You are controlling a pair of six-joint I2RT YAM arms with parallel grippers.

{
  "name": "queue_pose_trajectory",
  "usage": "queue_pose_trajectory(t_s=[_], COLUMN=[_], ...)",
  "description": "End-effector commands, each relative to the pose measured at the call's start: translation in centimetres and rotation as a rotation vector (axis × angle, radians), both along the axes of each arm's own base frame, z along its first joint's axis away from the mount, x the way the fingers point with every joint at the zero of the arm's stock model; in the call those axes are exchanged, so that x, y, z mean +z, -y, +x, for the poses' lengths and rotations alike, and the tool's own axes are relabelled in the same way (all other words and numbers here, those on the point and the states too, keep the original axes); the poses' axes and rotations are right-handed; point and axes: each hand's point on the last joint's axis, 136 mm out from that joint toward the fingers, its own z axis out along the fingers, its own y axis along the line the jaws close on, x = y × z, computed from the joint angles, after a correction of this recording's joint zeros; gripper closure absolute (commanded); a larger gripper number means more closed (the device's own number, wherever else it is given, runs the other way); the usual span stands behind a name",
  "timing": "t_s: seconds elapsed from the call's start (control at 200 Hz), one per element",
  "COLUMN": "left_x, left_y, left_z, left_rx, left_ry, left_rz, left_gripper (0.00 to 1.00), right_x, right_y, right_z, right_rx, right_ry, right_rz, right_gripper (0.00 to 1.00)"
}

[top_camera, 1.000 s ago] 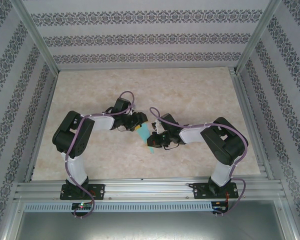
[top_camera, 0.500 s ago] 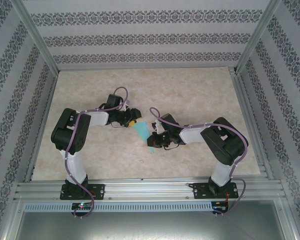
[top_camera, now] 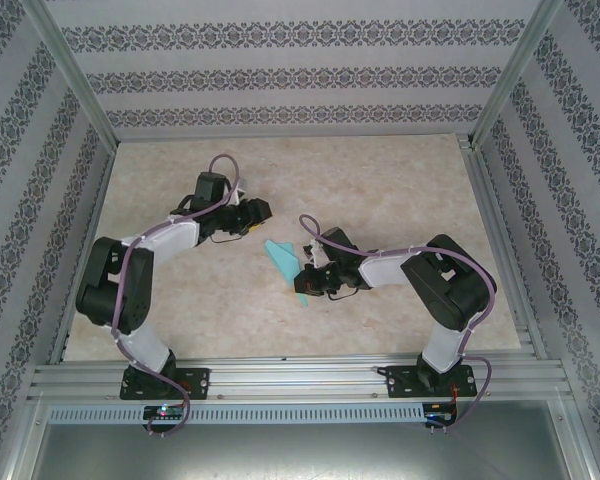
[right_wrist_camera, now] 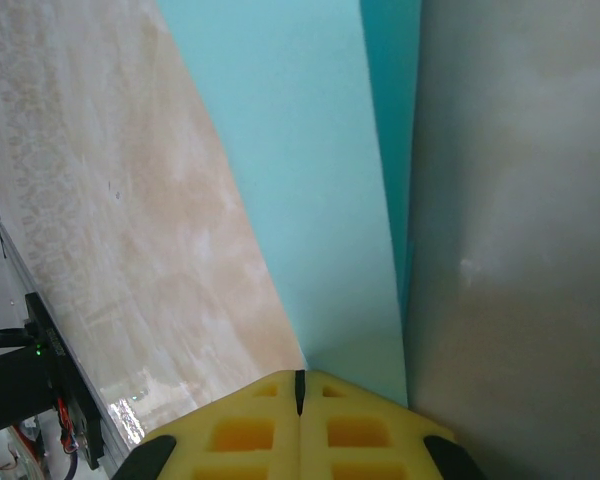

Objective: Fold a paper plane with a square sheet of paper (pick it up from the middle)
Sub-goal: Fold the wing for the fifth time at the center of the table.

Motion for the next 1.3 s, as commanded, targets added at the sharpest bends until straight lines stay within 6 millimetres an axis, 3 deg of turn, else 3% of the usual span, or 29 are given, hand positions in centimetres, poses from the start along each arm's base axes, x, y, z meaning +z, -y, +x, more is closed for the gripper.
queue_pose_trajectory(t_s=[0.0, 0.17, 0.275, 0.52, 0.654, 0.969, 1.079, 1.294], left_x=[-1.5, -3.8, -6.0, -10.9, -13.5, -14.3, -14.0, -13.6], left_y=[3.0, 6.7, 7.4, 3.8, 1.8, 1.8, 2.0, 2.2], left_z=[-3.3, -5.0, -5.1, -4.2, -4.7, -5.5, -5.3, -5.2], left_rx=[-0.084, -0.169, -0.182, -0.073, -0.032, -0.048, -0.052, -0.057], left_ry=[-0.049, -0.089, -0.123, -0.196, -0.243, -0.272, -0.267, -0.266], left_rz=[0.019, -0.013, 0.021, 0.125, 0.149, 0.121, 0.113, 0.105], left_gripper=[0.6, 0.64, 0.65, 0.66, 0.67, 0.68, 0.68, 0.68], right_x=[-4.3, -4.4, -4.4, -3.9, -2.9, 3.8, 3.9, 1.6], right_y=[3.4, 3.5, 3.6, 3.7, 3.5, -0.4, -1.6, -3.0], right_z=[-3.2, -3.3, -3.4, -3.4, -3.1, 0.8, 2.2, 4.2], right_rx=[-0.027, -0.034, -0.034, -0.035, -0.041, -0.079, -0.1, -0.125], right_ry=[-0.155, -0.158, -0.158, -0.152, -0.137, -0.027, -0.026, -0.061], right_rz=[-0.178, -0.177, -0.176, -0.164, -0.139, 0.048, 0.058, 0.041], right_gripper=[1.0, 1.0, 1.0, 1.0, 1.0, 1.0, 0.98, 0.97])
